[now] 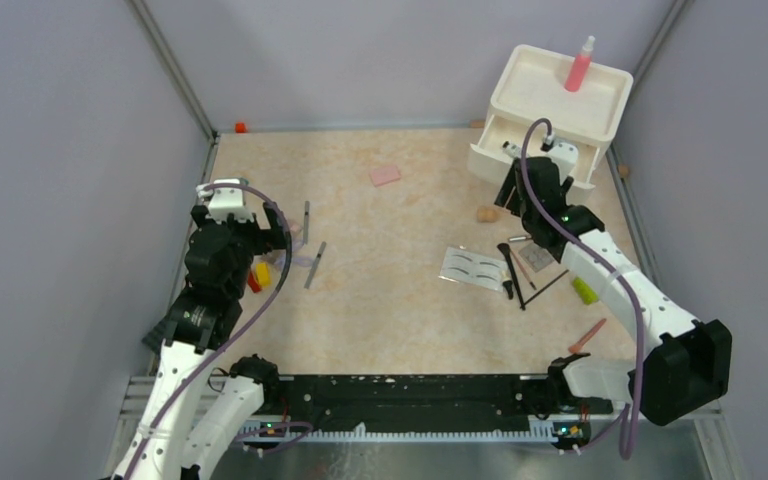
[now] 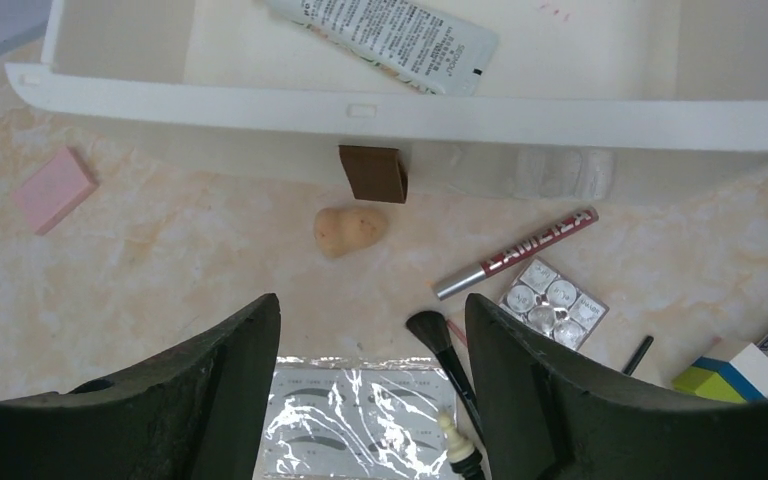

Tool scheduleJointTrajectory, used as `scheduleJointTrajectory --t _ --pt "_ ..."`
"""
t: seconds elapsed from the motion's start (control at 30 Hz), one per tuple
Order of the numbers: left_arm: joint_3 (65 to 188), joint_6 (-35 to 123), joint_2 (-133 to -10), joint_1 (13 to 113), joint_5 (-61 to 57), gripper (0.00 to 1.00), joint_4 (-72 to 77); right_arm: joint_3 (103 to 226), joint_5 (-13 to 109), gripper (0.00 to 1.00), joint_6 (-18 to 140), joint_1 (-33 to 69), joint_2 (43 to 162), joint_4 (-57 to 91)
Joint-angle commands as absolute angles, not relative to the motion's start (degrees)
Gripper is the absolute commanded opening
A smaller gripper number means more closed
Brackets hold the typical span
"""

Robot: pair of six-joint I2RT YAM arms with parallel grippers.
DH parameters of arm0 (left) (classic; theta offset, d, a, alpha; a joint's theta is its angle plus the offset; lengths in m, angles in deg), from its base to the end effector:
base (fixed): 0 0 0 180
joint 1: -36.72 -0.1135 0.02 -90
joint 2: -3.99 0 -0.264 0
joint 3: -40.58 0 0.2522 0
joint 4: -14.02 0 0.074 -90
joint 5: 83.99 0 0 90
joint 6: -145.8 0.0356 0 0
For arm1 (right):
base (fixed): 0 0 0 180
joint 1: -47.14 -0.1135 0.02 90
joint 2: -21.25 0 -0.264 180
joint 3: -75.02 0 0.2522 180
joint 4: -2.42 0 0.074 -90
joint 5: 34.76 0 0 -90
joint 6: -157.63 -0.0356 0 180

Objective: Organize the makeup
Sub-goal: Close the drawer in the storage box.

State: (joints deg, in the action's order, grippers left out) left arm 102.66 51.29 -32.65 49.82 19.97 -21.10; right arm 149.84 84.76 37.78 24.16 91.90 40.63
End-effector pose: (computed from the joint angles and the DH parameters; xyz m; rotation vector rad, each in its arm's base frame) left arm 0.1411 -0.0240 0.3611 -0.0485 1.7340 -0.0141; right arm 0.2564 0.0897 0.3222 0.4111 2.0385 0.0008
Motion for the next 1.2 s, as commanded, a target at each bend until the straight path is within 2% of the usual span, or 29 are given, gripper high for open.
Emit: scheduleJointTrajectory --t 0.0,0.5,0.8,0.97,1.17 --pt "102.2 51.6 -32.4 49.5 20.0 0.99 -18.5 150.3 86.7 0.67 34.3 26.2 92.3 38.1" --pt "110.2 42.7 -40.3 49.5 11.2 0.99 -21.5 151.0 86.2 0.68 32.6 28.2 96.0 35.1" --pt "113.5 48.4 -48.9 49.5 8.4 0.99 -18.7 151.6 87.3 0.65 32.8 28.6 97.7 33.6" --pt "111.7 49.8 -49.6 49.5 8.0 0.99 -18.1 151.8 88.7 0.61 33.1 28.7 98.9 32.3" --pt "110.3 50.7 -47.9 49.5 9.4 0.99 -17.5 151.6 89.9 0.48 34.8 28.9 99.6 29.2"
